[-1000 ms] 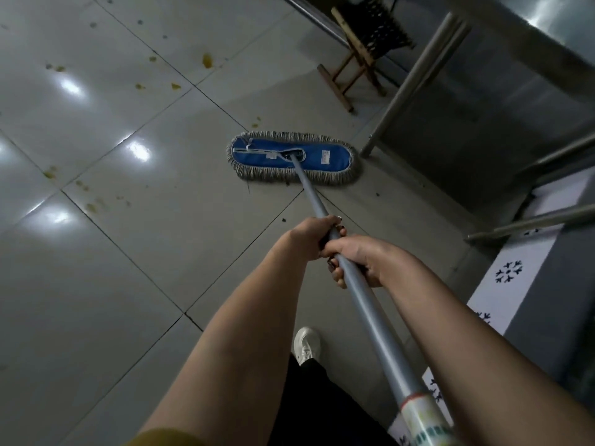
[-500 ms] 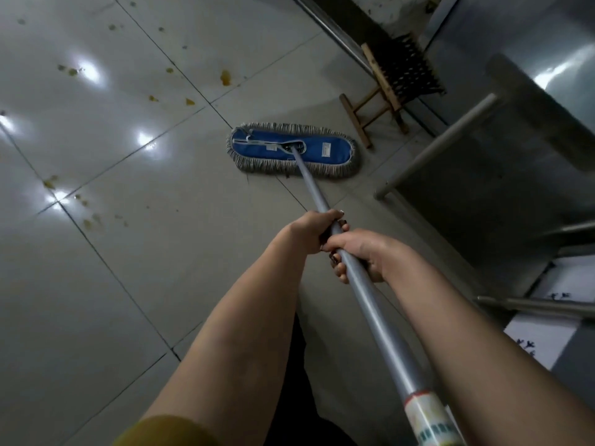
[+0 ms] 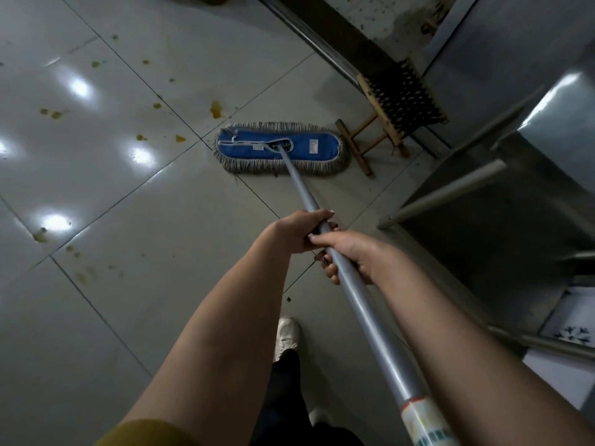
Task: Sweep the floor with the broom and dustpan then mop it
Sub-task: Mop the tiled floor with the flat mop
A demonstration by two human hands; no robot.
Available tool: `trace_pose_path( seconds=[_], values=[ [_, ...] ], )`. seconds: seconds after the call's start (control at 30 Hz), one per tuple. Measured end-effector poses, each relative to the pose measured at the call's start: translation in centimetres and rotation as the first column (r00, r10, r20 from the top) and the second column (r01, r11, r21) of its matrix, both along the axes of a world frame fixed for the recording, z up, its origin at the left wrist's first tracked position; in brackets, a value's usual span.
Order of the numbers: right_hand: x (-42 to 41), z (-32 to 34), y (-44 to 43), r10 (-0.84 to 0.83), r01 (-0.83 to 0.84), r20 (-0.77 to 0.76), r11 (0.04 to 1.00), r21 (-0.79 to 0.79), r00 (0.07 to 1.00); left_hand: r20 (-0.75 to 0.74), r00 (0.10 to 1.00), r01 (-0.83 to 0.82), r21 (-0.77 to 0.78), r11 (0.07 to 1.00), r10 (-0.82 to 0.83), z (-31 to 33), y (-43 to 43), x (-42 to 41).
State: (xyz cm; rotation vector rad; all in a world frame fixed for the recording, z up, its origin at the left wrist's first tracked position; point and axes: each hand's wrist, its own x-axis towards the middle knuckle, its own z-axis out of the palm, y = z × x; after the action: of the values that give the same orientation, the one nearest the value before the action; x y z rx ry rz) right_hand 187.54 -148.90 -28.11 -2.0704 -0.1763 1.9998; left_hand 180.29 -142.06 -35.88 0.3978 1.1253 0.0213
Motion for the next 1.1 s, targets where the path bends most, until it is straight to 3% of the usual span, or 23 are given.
trace_pose_path(
  seconds=[0.17,0.37,0.73,0.97,1.1],
  values=[
    [-0.2,0.4,-1.1,-0.104,0.106,-0.023,0.993,0.058,0.994,0.049,0.999,0.017,-0.046,0.999,-0.015,-0.1,-0.5,0.1],
    [0.6,1.4,-4.2,-0.085,0.085,0.001,0.993,0.084,0.996,0.031,0.999,0.045,-0.014,0.999,-0.045,0.9,-3.1,0.6],
    [6.4,2.9,-17.8,0.115,-0.114,-0.011,0.991,0.071,0.993,0.031,0.999,-0.011,-0.03,0.999,0.012,1.9,-17.8,4.6],
    [12.3,4.2,-28.3,0.335,-0.333,-0.045,0.942,0.038,0.941,0.033,0.995,-0.088,-0.046,0.995,0.089,0.7,-29.6,9.3],
    [14.6,5.0,-31.9,0.381,-0.379,-0.091,0.925,0.034,0.92,0.067,0.988,-0.134,-0.06,0.989,0.138,0.4,-33.8,10.8]
  ],
)
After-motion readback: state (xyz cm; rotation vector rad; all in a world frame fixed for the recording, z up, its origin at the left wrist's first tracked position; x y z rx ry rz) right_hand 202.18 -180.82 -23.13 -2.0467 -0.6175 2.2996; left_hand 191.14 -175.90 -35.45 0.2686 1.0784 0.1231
